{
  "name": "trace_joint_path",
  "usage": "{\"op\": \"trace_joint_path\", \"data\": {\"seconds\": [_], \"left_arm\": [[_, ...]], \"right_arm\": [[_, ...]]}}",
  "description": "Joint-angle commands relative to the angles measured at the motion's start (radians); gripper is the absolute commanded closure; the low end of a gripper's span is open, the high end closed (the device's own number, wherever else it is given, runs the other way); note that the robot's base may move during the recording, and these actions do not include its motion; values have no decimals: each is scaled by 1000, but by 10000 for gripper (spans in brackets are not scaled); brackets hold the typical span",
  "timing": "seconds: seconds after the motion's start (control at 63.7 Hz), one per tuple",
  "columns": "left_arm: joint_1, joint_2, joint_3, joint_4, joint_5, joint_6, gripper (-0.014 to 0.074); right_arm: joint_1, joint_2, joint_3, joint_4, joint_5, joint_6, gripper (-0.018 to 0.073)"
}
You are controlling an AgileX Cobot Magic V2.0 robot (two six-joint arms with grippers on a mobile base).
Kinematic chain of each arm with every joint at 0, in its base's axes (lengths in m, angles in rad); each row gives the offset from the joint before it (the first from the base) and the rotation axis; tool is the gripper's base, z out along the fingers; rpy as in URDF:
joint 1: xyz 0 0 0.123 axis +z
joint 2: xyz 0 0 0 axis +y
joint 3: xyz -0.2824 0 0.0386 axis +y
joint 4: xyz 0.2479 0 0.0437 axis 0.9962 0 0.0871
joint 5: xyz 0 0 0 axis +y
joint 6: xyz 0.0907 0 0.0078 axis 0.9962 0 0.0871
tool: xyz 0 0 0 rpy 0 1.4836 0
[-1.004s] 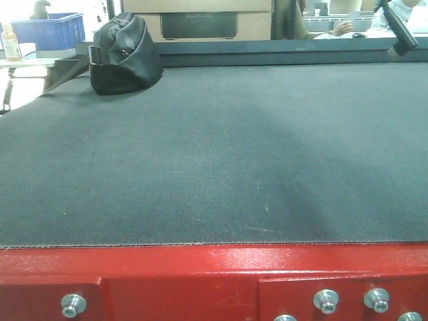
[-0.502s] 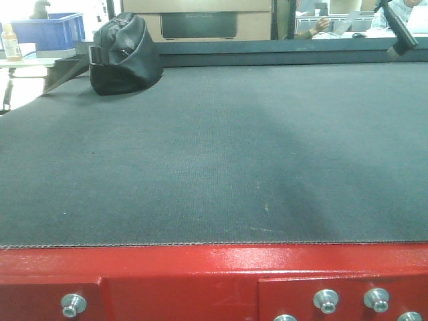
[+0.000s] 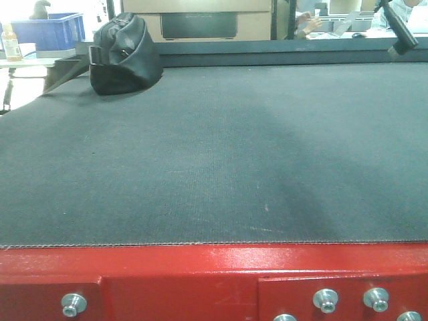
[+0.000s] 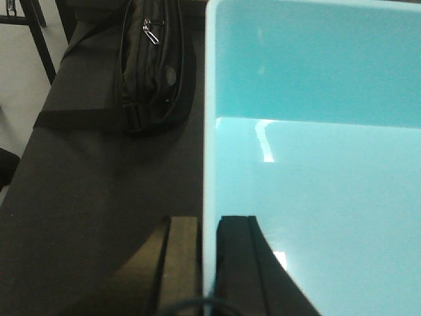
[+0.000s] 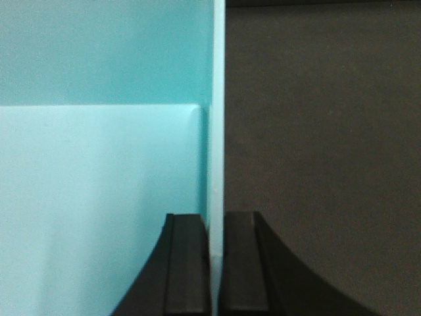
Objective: Fetch blue bin and place on conveyor start
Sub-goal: 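Lower the held bin onto the near end of the belt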
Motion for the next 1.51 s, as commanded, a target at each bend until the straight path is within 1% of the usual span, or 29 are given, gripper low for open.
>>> {"op": "trace_joint_path", "data": {"seconds": [0.0, 0.078, 0.22, 0.377, 0.486, 0.612, 0.706, 0.847, 1.004, 1.098, 1.239, 1.302, 1.334, 1.428, 1.443, 1.49], "left_arm": [[-4, 0, 12, -19, -31, -5, 708], [-4, 7, 52, -54, -43, -11, 708], [-4, 12, 183, -98, -127, -17, 708], [-4, 12, 357, -98, -244, -91, 708], [-4, 12, 472, -98, -357, -91, 708], [-4, 16, 582, -98, -467, -91, 708], [-4, 35, 639, -96, -509, -91, 708], [-4, 78, 666, -96, -523, -91, 708], [-4, 93, 666, -96, -525, -93, 708], [-4, 95, 666, -63, -527, -93, 708], [-4, 103, 666, -53, -525, -93, 699], [-4, 108, 666, -55, -523, -93, 643], [-4, 110, 666, -60, -521, -93, 584], [-4, 110, 664, -68, -507, -102, 400], [-4, 110, 663, -68, -501, -101, 352], [-4, 110, 656, -68, -476, -126, 258]], "right_arm": [[-10, 6, 29, -23, -9, -4, 713], [-10, 8, 98, -23, -50, 5, 713], [-10, 8, 239, -22, -173, 50, 713], [-10, 8, 422, -14, -342, 77, 713], [-10, 8, 527, -13, -459, 86, 713], [-10, 17, 618, -13, -554, 97, 713], [-10, 37, 667, -6, -563, 104, 713], [-10, 74, 688, -6, -573, 190, 713], [-10, 94, 688, 8, -589, 192, 713], [-10, 121, 688, 15, -594, 192, 713], [-10, 146, 688, 41, -578, 192, 713], [-10, 148, 688, 40, -579, 194, 662], [-10, 148, 688, 40, -579, 194, 615], [-10, 146, 688, 40, -563, 194, 400], [-10, 146, 688, 40, -556, 194, 366], [-10, 144, 688, 40, -541, 194, 259]]}}
